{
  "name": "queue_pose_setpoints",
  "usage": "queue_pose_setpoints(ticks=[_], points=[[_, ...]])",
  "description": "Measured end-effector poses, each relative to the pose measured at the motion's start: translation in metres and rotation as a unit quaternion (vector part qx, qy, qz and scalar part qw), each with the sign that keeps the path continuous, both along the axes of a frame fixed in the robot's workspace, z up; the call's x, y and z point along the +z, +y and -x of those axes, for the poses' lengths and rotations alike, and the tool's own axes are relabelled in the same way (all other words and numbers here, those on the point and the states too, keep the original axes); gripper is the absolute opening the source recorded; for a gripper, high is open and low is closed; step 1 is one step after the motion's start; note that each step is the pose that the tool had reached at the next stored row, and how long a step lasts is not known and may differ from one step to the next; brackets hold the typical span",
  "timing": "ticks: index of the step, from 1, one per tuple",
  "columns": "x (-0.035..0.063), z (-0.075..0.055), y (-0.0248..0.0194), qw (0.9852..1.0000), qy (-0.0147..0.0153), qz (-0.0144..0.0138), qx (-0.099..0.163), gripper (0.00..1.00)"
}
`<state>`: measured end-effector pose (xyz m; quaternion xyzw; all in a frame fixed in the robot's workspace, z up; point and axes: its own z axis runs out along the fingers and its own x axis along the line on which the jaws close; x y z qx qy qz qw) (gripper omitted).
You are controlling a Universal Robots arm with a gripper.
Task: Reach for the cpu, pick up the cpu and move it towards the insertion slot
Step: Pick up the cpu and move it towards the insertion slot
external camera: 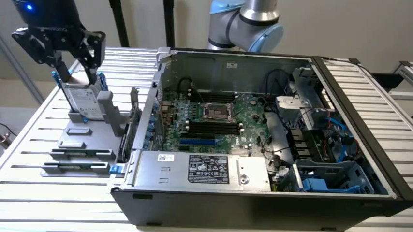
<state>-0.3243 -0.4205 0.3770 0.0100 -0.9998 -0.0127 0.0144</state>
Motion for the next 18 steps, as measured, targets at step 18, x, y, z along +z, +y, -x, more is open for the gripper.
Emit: queue_pose_setpoints(ticks=[18], points=[[0.0208,-0.082,0.0,0.9997,0.001,-0.0243,0.0,0.54]])
